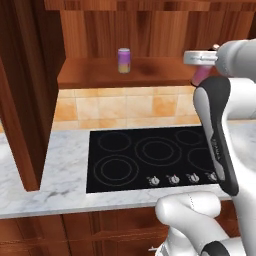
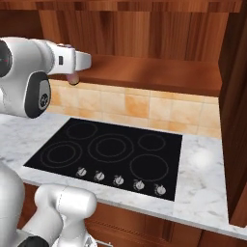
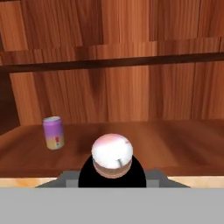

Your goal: Sort all alcoholic drinks to one cabinet, and non-alcoholic drinks to the other.

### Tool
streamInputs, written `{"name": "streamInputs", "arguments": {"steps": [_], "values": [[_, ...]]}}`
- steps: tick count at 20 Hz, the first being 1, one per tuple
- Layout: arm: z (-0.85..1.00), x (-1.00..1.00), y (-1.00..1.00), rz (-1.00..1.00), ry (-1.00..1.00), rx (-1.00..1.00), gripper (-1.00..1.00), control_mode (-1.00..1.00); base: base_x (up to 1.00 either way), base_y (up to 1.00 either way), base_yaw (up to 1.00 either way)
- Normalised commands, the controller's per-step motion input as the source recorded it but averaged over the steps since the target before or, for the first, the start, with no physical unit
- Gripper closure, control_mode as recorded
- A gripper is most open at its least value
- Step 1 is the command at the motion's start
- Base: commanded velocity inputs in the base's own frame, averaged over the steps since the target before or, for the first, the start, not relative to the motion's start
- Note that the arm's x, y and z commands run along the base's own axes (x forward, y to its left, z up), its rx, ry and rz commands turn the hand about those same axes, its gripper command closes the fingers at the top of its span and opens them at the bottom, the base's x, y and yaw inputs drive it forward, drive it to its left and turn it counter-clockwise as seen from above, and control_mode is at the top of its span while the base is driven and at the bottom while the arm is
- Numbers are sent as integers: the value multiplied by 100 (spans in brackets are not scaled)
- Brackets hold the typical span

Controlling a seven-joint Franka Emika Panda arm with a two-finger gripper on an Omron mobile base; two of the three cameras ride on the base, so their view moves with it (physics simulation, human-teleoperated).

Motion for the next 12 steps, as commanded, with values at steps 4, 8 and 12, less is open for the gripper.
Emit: {"name": "streamInputs", "arguments": {"steps": [4, 8, 12], "values": [[0, 52, 0, 0, -6, 0, 100, -100, 0, 0, 0], [0, 53, 0, 0, -2, 0, 100, -100, 0, 0, 0], [0, 41, -1, 0, 0, -2, 100, -100, 0, 0, 0]]}}
